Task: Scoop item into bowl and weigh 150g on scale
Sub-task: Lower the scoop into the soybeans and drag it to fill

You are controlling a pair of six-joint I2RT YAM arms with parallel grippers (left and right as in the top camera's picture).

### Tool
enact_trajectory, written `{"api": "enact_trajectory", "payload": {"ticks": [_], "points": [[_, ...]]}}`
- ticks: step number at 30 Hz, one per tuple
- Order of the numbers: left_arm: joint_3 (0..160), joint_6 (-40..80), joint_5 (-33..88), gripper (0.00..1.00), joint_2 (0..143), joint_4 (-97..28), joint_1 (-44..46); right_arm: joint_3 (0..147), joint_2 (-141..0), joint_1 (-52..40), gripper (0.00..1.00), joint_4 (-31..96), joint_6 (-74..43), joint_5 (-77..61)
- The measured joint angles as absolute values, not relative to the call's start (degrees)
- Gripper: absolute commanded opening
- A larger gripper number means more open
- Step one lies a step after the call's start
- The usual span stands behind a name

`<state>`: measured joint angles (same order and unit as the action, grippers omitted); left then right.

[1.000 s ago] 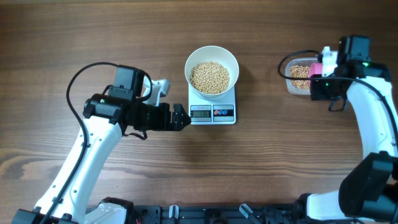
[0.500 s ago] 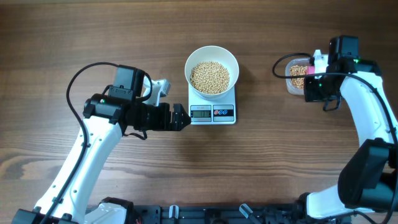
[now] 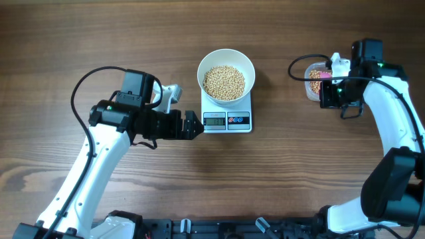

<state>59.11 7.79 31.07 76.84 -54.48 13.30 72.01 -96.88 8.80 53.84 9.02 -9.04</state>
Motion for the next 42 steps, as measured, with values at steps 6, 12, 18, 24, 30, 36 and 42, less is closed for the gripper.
{"api": "enact_trajectory", "payload": {"ticks": [6,12,18,24,30,36,42], "points": [[59.11,7.79,31.07,1.00,76.84,-54.46,13.30,72.01,-96.88,12.64,0.04,54.37,8.80,-13.43],[59.11,7.79,31.07,1.00,76.84,-54.48,13.30,72.01,-97.19,20.08,0.04,54.87,8.82,-24.36],[59.11,7.79,31.07,1.00,76.84,-54.46,13.30,72.01,-97.32,26.20,0.04,55.31,8.82,-34.15],[59.11,7.79,31.07,1.00,76.84,-54.48,13.30,72.01,-97.32,31.03,0.04,56.64,8.80,-40.18],[59.11,7.79,31.07,1.00,76.84,-54.46,13.30,72.01,-97.32,34.61,0.04,59.81,9.74,-46.59],[59.11,7.79,31.07,1.00,76.84,-54.48,13.30,72.01,-97.32,36.99,0.04,64.73,13.69,-52.36],[59.11,7.79,31.07,1.00,76.84,-54.48,13.30,72.01,-97.32,38.46,0.04,68.23,17.50,-58.83]]}}
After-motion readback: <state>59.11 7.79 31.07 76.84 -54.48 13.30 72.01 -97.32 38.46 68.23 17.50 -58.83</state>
